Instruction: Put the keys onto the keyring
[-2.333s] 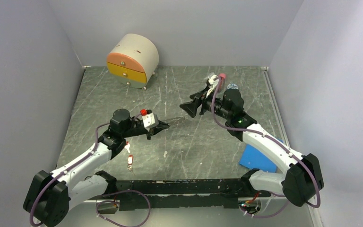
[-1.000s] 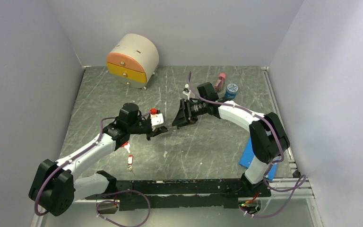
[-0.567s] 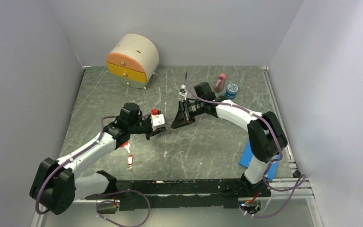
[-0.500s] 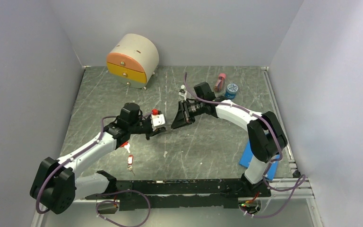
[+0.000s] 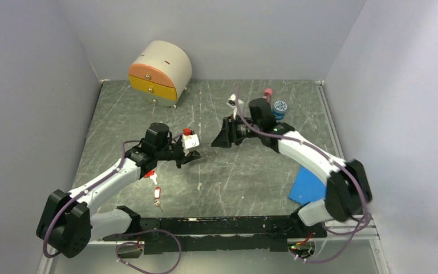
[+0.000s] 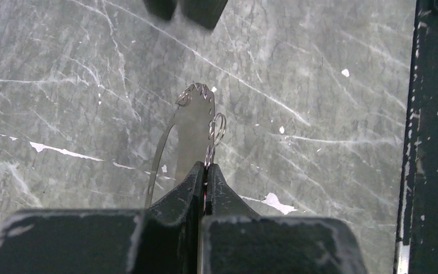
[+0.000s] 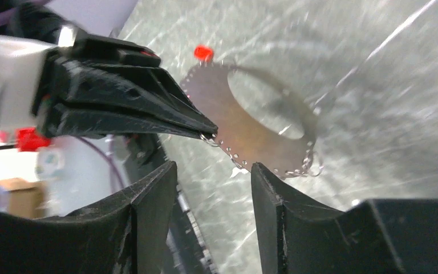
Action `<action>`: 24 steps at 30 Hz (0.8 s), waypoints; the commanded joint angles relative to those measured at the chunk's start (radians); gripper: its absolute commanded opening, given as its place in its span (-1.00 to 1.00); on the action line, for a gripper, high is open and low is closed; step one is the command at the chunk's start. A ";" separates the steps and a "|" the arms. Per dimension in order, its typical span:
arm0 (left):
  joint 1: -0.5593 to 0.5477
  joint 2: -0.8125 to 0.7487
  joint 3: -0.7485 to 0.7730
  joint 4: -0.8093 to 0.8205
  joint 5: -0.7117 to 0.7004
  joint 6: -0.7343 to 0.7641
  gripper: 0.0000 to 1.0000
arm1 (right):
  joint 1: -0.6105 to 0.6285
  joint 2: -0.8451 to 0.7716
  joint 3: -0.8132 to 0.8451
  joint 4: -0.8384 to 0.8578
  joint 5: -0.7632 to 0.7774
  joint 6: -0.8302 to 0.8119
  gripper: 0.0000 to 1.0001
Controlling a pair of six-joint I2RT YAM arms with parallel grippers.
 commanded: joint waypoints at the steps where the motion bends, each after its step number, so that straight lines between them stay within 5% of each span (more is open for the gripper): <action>1: -0.001 -0.003 0.071 0.044 0.023 -0.139 -0.95 | -0.002 -0.230 -0.152 0.321 0.178 -0.193 0.12; 5: 0.000 0.025 0.115 0.034 0.029 -0.233 -0.95 | 0.001 -0.372 -0.339 0.559 0.195 -0.435 0.17; 8: 0.001 0.045 0.148 0.025 0.026 -0.303 -0.95 | 0.008 -0.442 -0.442 0.629 0.179 -0.649 0.45; 12: 0.001 0.056 0.180 0.019 0.037 -0.371 -0.95 | 0.044 -0.486 -0.469 0.492 0.110 -1.068 0.54; 15: 0.000 0.047 0.177 0.037 0.078 -0.375 -0.95 | 0.111 -0.509 -0.497 0.457 0.164 -1.238 0.65; 24: 0.000 -0.103 -0.042 0.334 0.154 -0.170 -0.95 | 0.184 -0.491 -0.516 0.667 0.077 -1.091 0.61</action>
